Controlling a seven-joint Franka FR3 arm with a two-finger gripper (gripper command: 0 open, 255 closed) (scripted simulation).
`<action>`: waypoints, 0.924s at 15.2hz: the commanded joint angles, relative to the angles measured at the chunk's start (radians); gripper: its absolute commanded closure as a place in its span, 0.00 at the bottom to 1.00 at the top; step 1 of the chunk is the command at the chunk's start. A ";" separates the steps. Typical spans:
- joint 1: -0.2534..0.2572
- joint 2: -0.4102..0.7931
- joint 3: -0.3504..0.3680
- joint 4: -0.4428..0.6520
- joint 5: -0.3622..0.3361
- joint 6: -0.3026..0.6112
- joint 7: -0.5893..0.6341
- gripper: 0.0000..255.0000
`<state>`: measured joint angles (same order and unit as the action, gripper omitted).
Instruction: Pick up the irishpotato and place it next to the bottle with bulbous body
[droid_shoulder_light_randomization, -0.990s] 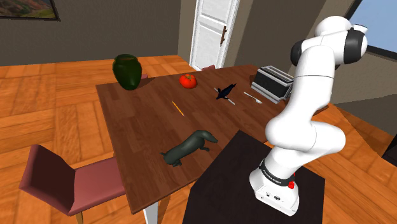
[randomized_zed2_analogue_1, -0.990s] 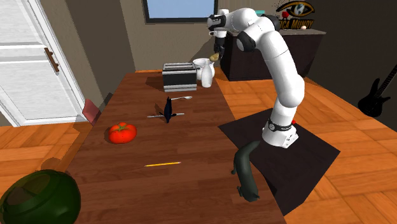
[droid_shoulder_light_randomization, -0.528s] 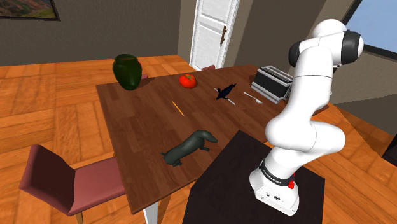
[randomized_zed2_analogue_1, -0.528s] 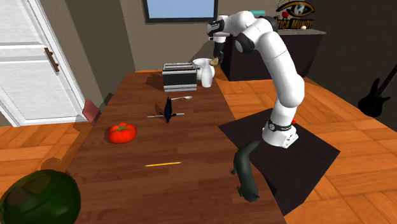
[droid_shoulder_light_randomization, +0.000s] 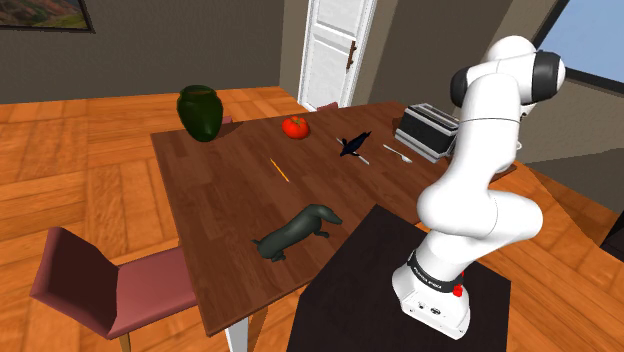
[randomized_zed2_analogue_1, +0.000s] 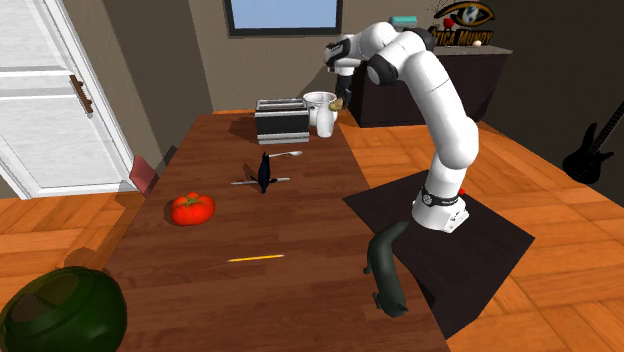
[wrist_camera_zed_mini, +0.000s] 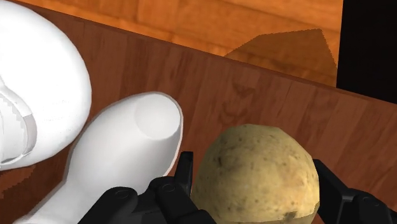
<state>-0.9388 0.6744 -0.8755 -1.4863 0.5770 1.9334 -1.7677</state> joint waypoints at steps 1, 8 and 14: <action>-0.004 0.012 0.008 -0.011 0.010 0.020 -0.007 1.00; -0.011 0.049 0.033 -0.048 0.043 0.086 -0.029 1.00; -0.022 0.086 0.059 -0.070 0.073 0.139 -0.047 1.00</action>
<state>-0.9594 0.7532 -0.8220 -1.5516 0.6435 2.0611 -1.8117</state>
